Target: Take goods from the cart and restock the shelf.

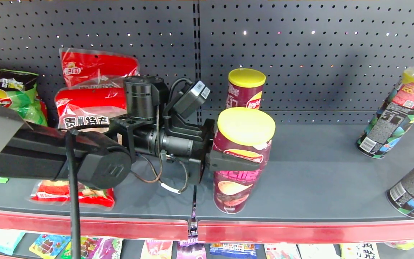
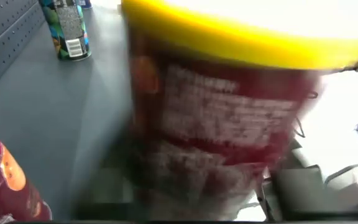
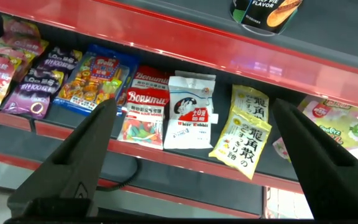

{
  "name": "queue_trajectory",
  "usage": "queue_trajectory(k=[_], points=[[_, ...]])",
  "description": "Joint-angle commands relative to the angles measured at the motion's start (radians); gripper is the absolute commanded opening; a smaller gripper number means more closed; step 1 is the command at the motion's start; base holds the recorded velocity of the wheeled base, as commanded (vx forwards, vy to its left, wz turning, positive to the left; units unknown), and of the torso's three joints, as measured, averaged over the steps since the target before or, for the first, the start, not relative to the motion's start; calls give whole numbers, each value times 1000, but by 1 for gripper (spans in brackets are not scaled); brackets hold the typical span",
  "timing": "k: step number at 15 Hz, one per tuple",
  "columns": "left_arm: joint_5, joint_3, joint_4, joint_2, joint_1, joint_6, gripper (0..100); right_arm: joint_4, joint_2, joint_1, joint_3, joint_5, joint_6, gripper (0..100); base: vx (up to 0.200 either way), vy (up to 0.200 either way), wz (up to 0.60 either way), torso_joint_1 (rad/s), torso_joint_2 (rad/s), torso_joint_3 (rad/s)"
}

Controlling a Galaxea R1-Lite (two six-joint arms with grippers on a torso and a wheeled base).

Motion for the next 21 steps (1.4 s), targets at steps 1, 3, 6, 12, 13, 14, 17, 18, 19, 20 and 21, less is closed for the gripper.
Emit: queue_trajectory(k=[1,3,6,12,13,14,17,18,19,20,21], points=[[2,-2,-1,0,-8,-1,0,0,2,0,0,0,-1,100,0,0,0,0,0,0],[4,-2,1,-1,-17,-1,0,0,2,0,0,0,-1,100,0,0,0,0,0,0],[45,-2,-1,-3,-22,-1,0,0,1,0,0,0,-1,100,0,0,0,0,0,0],[205,15,-7,-40,-20,-33,0,0,1,0,0,0,1,100,0,0,0,0,0,0],[208,20,-7,-47,-20,-33,0,0,2,0,0,0,1,100,0,0,0,0,0,0],[211,30,-7,-58,-20,-33,0,0,1,0,0,0,-1,100,0,0,0,0,0,0],[232,99,-9,-93,-20,-31,0,0,1,0,0,0,1,100,0,0,0,0,0,0],[240,105,-21,-93,-20,-31,0,0,1,0,0,2,1,100,0,0,0,0,0,0],[247,109,-51,-87,-20,-33,0,0,1,0,0,2,1,100,0,0,0,0,0,0],[257,113,-76,-80,-22,-36,0,0,2,0,0,2,1,100,0,0,0,0,0,0],[260,118,-85,-77,-24,-36,0,0,1,0,0,0,1,100,0,0,0,0,0,0]])
